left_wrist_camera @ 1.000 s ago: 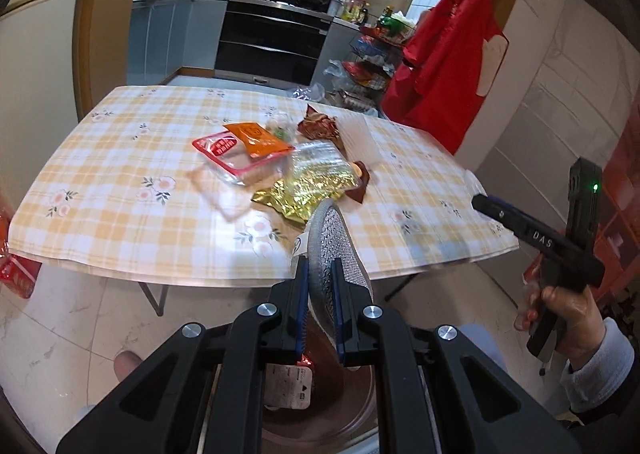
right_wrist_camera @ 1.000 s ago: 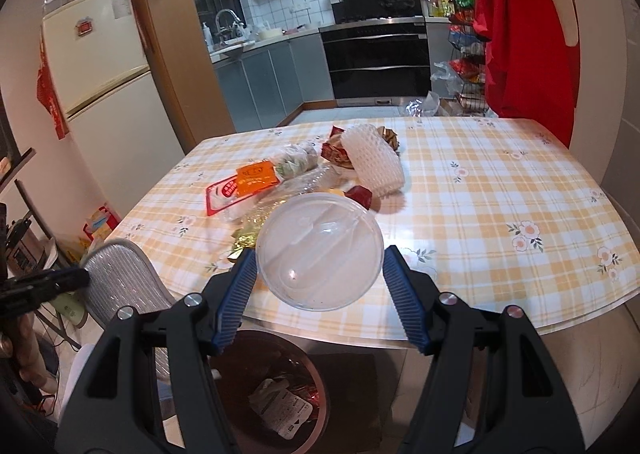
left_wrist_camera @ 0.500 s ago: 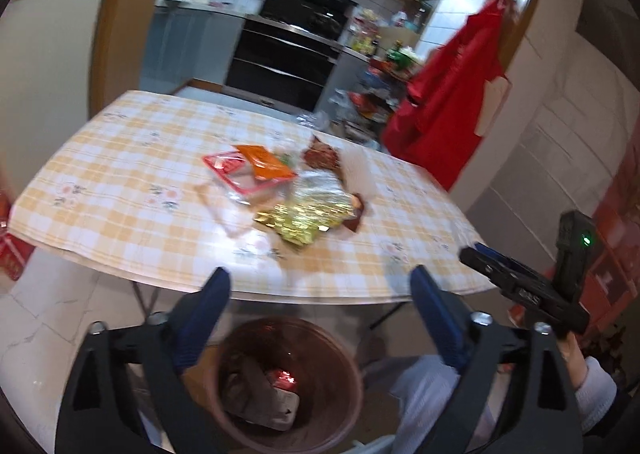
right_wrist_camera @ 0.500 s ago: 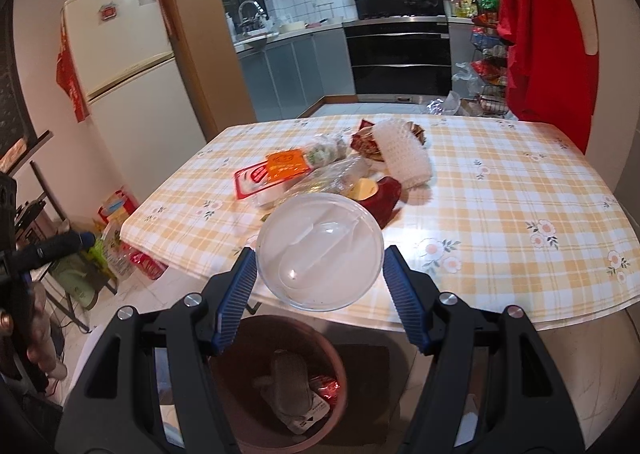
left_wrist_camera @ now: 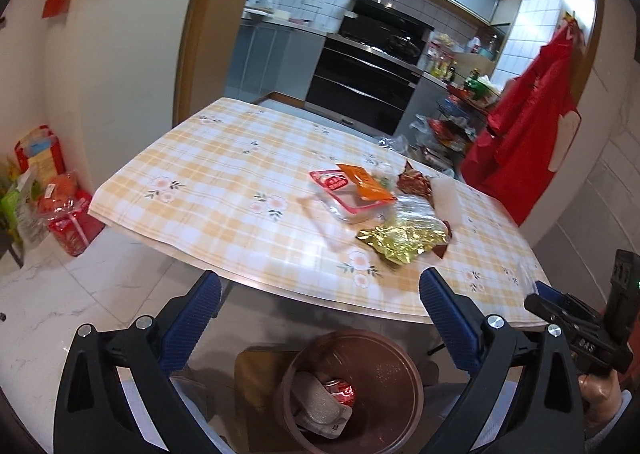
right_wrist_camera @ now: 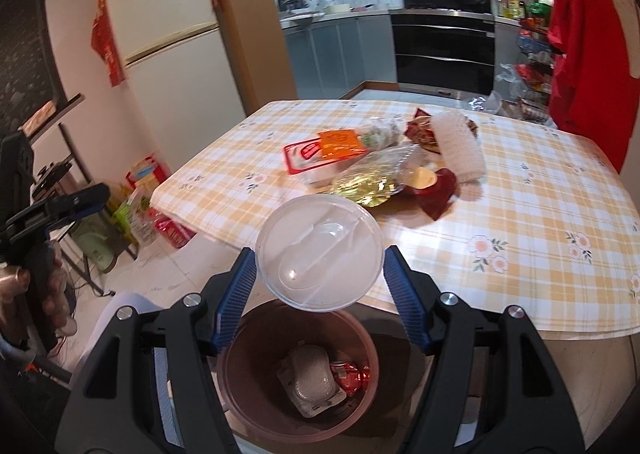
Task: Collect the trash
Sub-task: 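Carry the clear lid and grey mesh pad over the bin and open both tools, then reach to the clear plastic bag and grasp it with the right tool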
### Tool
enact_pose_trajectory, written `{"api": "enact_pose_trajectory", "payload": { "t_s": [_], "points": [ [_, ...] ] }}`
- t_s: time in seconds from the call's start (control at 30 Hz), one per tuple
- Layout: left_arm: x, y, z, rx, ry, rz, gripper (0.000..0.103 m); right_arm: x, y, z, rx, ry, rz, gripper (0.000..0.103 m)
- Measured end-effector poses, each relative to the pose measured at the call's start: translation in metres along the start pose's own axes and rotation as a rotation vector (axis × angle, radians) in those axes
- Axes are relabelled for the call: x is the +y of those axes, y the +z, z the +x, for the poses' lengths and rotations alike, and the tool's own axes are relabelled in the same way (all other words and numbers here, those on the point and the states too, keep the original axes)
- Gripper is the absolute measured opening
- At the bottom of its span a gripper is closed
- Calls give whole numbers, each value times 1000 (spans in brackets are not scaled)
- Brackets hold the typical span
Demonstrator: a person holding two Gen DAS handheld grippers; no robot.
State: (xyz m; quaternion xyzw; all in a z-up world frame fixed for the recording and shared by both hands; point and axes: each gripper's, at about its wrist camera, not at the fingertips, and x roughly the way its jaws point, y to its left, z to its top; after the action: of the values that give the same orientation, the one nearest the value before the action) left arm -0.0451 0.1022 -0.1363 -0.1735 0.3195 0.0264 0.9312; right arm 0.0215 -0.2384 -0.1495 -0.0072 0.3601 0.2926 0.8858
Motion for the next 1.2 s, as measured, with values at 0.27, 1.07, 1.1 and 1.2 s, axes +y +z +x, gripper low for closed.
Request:
{"api": "enact_pose_trajectory", "payload": {
  "t_s": [0.27,1.07,1.1,1.2],
  "points": [
    [2,-3,0,7,3,-3,97,19,-2,4,26,41,-58,67],
    [9,-17,22,67,20,-8,97,-5,-12,20,59,-12,-7,92],
    [9,-17,26,74,19,-9,97,-7,-12,22,62,-13,-3,92],
    [10,-18,33,86,18,-8,97,-15,-11,30,73,-17,13,92]
  ]
}}
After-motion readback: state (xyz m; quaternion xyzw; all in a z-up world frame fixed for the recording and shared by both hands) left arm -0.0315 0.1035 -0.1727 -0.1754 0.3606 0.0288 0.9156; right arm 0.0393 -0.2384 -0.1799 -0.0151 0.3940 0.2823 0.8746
